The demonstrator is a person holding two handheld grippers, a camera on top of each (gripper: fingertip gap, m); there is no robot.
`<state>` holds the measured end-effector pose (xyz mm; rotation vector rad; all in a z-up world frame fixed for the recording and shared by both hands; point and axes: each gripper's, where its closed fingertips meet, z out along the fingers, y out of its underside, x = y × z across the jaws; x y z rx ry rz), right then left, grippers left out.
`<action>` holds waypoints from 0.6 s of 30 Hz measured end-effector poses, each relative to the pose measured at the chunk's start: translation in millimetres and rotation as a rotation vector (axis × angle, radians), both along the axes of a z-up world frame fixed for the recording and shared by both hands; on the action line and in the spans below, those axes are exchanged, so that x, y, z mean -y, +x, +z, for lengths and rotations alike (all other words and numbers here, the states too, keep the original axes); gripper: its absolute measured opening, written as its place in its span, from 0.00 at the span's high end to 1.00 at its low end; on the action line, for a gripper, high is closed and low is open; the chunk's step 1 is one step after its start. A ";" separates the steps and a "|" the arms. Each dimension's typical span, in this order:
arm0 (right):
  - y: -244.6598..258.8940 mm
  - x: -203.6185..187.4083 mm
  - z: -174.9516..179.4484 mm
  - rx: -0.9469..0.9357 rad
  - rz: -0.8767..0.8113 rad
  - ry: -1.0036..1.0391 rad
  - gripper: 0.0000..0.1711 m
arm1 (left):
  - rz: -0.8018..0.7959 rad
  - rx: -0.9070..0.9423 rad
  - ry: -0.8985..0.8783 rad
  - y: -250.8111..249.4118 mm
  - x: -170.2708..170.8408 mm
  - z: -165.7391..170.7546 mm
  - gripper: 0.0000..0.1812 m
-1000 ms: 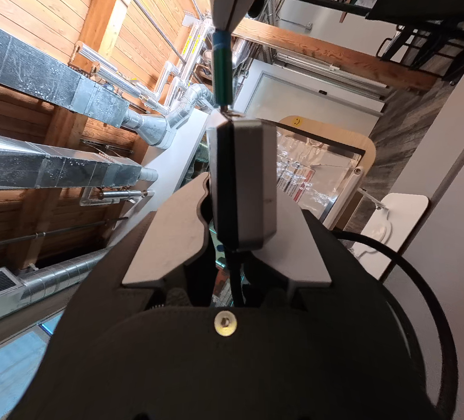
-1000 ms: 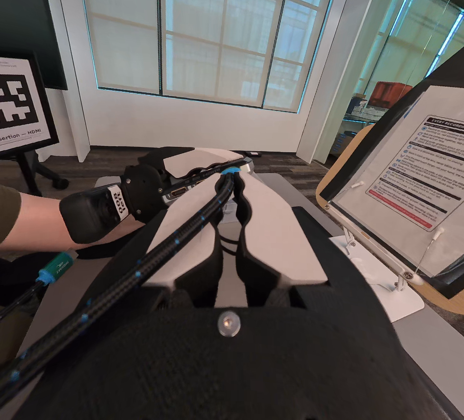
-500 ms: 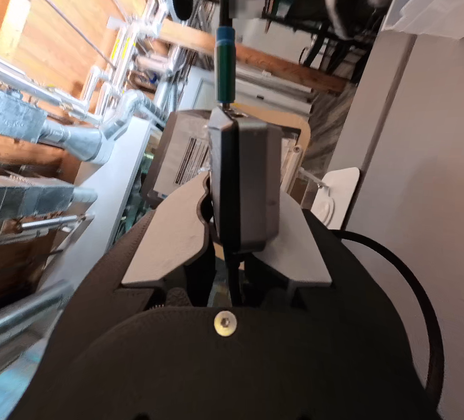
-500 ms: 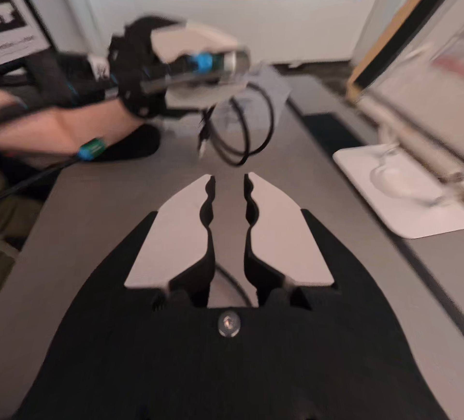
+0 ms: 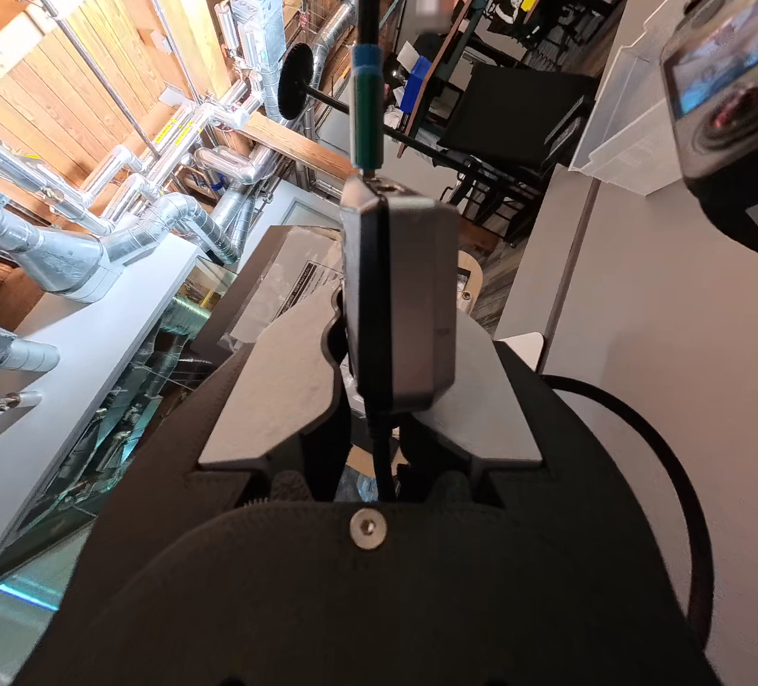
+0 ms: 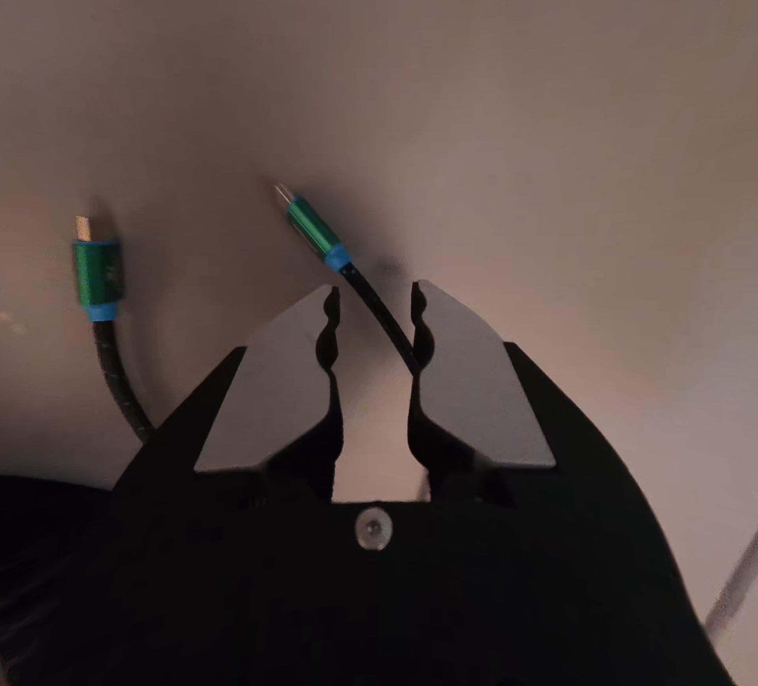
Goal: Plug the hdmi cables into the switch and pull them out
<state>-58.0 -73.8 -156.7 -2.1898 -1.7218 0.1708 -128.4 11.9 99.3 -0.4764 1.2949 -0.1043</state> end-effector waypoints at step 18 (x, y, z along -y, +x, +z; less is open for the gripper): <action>124.0 -16.3 154.4 -0.145 -0.604 0.461 0.96 | 0.057 -0.360 0.069 42.1 -8.1 -98.8 0.86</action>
